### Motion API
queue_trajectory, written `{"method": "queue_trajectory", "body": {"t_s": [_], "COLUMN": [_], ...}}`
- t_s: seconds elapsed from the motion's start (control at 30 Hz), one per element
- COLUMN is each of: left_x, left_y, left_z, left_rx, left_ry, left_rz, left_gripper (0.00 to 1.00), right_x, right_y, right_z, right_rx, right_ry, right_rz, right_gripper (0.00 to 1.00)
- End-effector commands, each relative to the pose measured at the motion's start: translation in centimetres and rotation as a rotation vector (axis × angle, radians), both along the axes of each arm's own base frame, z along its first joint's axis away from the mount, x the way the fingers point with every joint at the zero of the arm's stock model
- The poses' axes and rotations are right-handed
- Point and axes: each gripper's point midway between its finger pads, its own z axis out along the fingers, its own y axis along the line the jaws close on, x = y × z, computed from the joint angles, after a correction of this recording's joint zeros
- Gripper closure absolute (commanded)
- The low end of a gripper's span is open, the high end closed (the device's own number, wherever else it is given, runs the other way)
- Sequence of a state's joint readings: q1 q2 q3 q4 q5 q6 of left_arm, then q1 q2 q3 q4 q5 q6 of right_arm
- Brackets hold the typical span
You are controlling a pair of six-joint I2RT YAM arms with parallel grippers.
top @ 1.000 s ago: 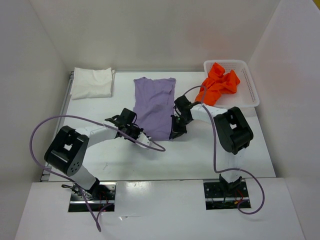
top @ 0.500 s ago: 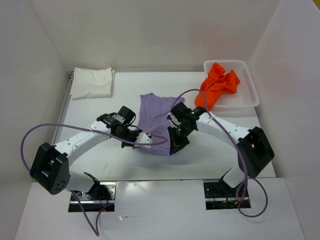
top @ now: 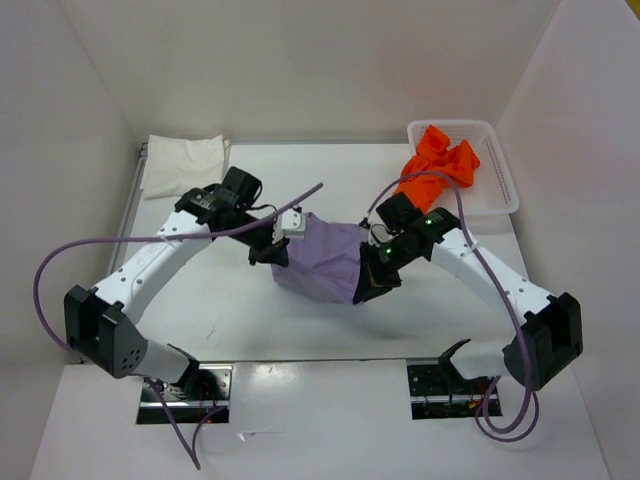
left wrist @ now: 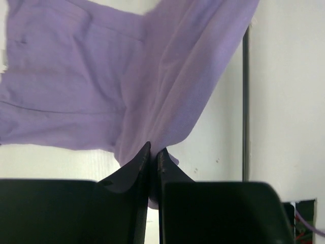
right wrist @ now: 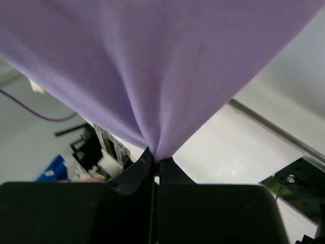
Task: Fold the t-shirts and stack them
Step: Fold the long partially folded tshirt into a neat square
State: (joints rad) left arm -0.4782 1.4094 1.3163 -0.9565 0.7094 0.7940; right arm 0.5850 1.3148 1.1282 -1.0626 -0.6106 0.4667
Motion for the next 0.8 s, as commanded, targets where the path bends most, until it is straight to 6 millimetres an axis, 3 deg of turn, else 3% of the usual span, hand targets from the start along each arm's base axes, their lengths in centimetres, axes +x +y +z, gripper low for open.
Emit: {"method": "queue_trajectory", "body": {"t_s": [0.0, 0.03, 0.23, 0.33, 0.4, 0.47, 0.57, 0.77], "left_x": [1.9, 2.5, 6.2, 9.0, 11.5, 12.7, 13.6, 15.3], "left_y": [-1.2, -1.7, -3.1, -3.5, -2.6, -2.2, -2.0, -2.4], "left_z": [1.9, 1.6, -0.8, 0.4, 0.4, 1.1, 1.0, -0.1], "left_rx": [-0.098, -0.106, -0.132, -0.180, -0.184, -0.185, -0.190, -0.204], "left_ry": [0.060, 0.074, 0.133, 0.086, 0.046, 0.007, -0.009, -0.010], "left_rz": [0.054, 0.047, 0.129, 0.177, 0.229, 0.259, 0.277, 0.318], "left_gripper": [0.92, 0.92, 0.92, 0.92, 0.92, 0.92, 0.92, 0.92], "right_x": [1.8, 2.6, 7.7, 10.7, 12.1, 13.8, 15.5, 18.1], "right_y": [-1.6, -1.7, -2.3, -2.7, -2.8, -2.9, -3.0, -4.0], "right_z": [1.4, 1.8, -0.6, -1.1, -1.2, -0.7, -0.3, -2.6], "right_rx": [0.043, 0.061, 0.071, 0.087, 0.097, 0.123, 0.160, 0.165], "right_ry": [-0.003, -0.026, -0.013, -0.032, -0.030, -0.066, -0.082, -0.041], "right_rz": [-0.061, -0.073, -0.127, -0.167, -0.184, -0.201, -0.230, -0.276], "right_gripper": [1.00, 1.00, 1.00, 1.00, 1.00, 1.00, 1.00, 1.00]}}
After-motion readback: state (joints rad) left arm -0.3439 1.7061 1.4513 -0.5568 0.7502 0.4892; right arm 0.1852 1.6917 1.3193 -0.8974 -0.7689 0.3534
